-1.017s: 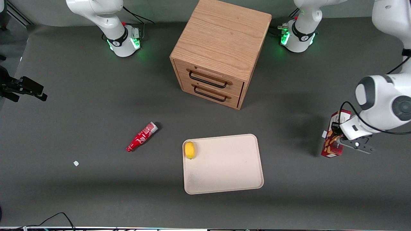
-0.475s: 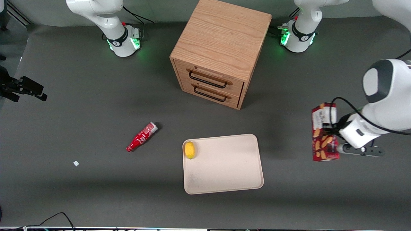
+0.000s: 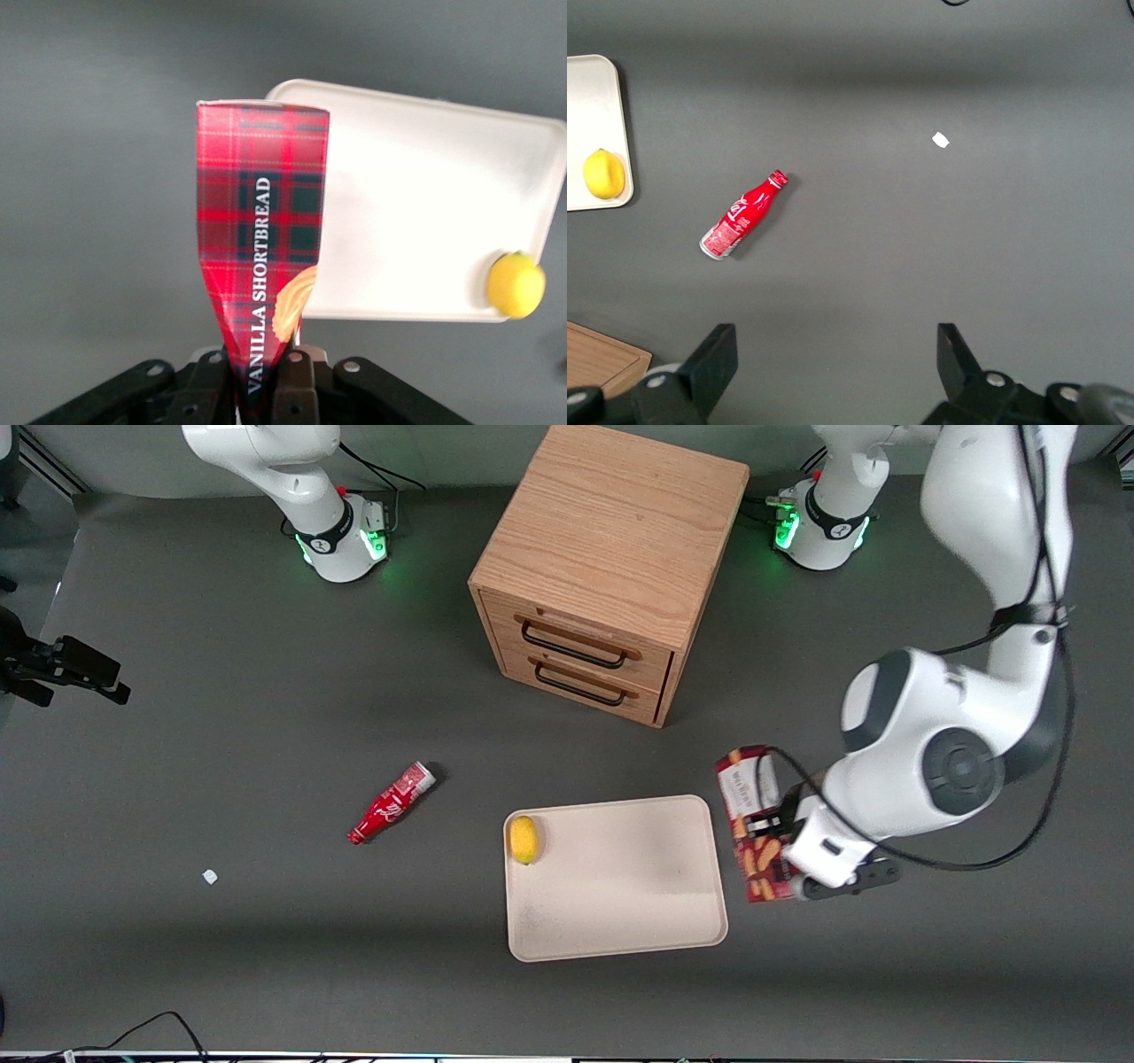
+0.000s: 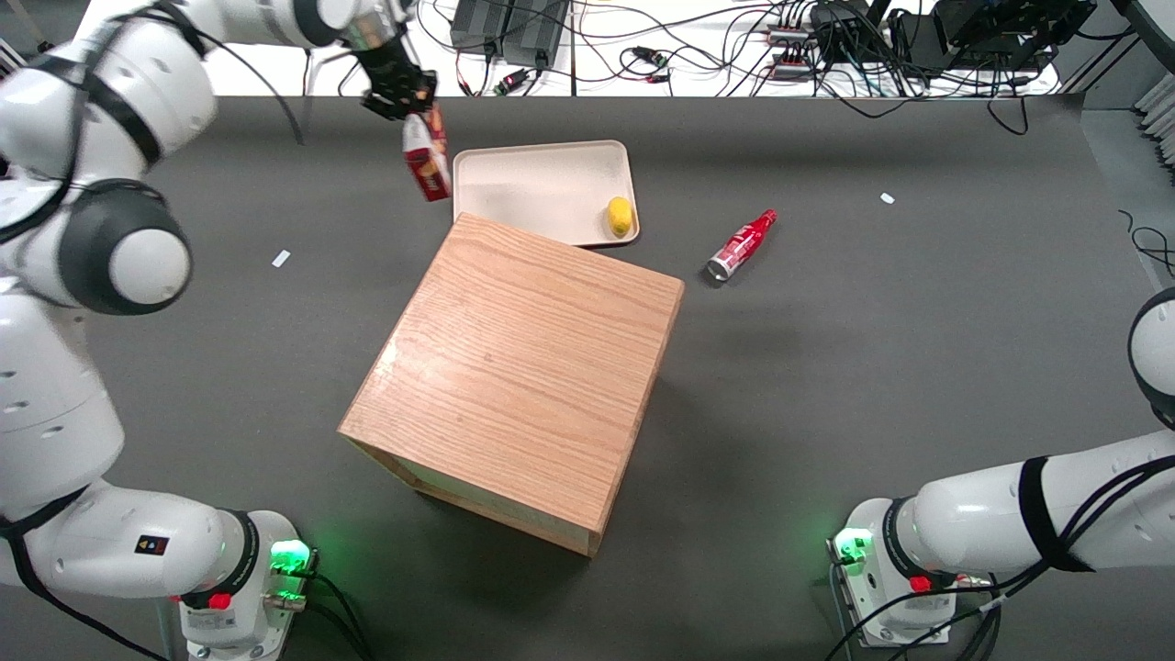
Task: Place red cookie box on tray
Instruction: 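Lift the cookie box upright and carry it over the white tray, then lower the box onto the tray beside its rim and open the gripper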
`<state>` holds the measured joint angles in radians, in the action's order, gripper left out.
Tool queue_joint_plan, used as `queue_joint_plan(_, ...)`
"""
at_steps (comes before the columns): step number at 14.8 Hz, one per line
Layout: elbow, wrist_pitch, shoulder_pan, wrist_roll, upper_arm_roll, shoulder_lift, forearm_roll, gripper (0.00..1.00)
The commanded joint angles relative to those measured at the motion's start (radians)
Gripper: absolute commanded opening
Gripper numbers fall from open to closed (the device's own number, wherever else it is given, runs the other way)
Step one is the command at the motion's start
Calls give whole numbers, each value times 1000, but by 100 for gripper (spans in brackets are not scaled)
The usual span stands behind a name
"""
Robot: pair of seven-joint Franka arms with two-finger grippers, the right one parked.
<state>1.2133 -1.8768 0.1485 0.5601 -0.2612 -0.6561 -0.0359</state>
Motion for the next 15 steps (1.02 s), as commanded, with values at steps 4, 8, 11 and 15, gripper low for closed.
queue_joint_plan(4, -55, -126, 114, 152, 10, -160, 211, 0)
queue_joint_plan(8, -8, -238, 138, 146, 17, -211, 254, 0)
queue_joint_plan(11, -8, -242, 146, 135, 20, -232, 301, 0)
queue_joint_plan(15, -6, -242, 148, 123, 40, -237, 303, 0)
